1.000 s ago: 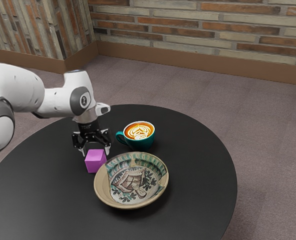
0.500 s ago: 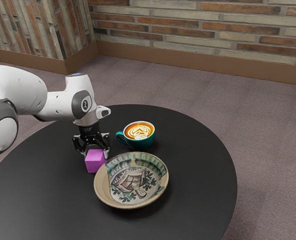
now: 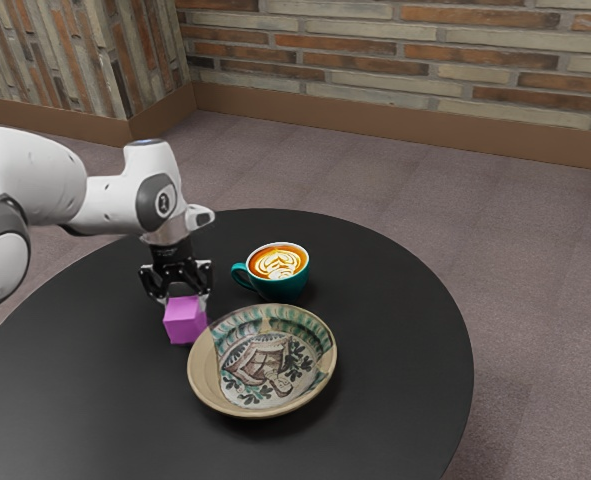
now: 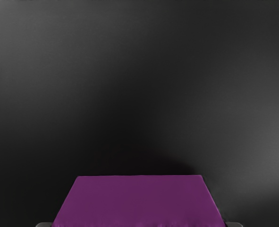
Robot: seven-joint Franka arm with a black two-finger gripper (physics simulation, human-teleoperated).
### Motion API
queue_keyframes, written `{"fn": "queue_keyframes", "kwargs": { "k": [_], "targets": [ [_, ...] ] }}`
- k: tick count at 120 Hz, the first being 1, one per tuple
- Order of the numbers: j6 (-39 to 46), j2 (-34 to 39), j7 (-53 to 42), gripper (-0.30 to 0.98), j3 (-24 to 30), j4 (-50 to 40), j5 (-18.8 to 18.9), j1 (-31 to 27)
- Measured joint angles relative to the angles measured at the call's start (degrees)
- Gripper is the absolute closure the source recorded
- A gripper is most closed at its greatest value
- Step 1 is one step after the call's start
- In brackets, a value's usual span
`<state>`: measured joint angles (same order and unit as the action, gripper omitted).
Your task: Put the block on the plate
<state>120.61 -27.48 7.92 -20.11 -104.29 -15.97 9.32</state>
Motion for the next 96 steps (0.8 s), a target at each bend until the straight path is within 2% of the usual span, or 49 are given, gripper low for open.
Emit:
{"fn": "queue_keyframes", "kwargs": {
  "k": [19, 55, 77, 96],
  "targets": [
    [-0.1, 0.2, 0.2, 0.31, -0.1, 0.0, 0.6, 0.0],
    [-1.2, 4.3, 0.9, 0.34, 0.3, 0.0, 2.5, 0.2],
    [-6.0, 11.4, 1.5, 0.34, 6.9, -1.9, 3.1, 1.8],
    [-8.4, 10.2, 2.6, 0.34, 10.8, -2.3, 2.5, 7.6]
  ]
}}
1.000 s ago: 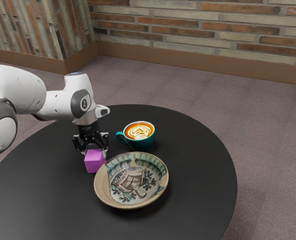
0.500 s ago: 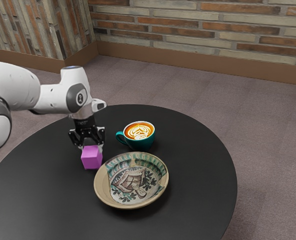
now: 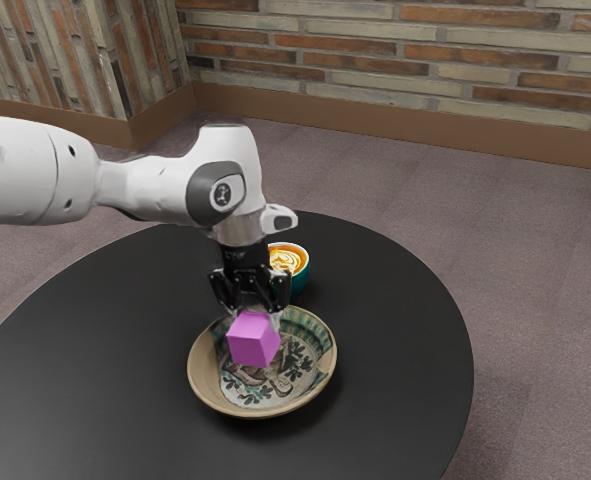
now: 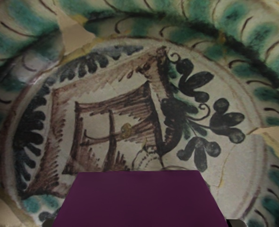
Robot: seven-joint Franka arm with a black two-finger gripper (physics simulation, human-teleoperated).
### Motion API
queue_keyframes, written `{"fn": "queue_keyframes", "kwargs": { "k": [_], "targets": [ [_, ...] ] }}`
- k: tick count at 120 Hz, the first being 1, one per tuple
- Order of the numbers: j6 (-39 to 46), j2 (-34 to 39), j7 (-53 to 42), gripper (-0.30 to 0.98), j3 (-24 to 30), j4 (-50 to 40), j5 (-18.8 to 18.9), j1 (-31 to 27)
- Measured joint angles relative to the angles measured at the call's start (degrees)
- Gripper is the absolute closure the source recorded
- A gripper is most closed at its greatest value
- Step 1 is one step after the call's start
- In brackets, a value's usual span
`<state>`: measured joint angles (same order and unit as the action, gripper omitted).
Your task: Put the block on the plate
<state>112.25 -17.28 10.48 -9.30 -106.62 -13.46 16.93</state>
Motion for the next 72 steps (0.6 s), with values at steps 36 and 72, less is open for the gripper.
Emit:
{"fn": "queue_keyframes", "kwargs": {
  "k": [36, 72],
  "targets": [
    [0.3, -2.5, 1.6, 0.15, 0.3, 0.1, -1.3, 1.5],
    [-7.8, 10.5, 1.3, 0.04, 1.0, 10.6, 6.6, 1.6]
  ]
}}
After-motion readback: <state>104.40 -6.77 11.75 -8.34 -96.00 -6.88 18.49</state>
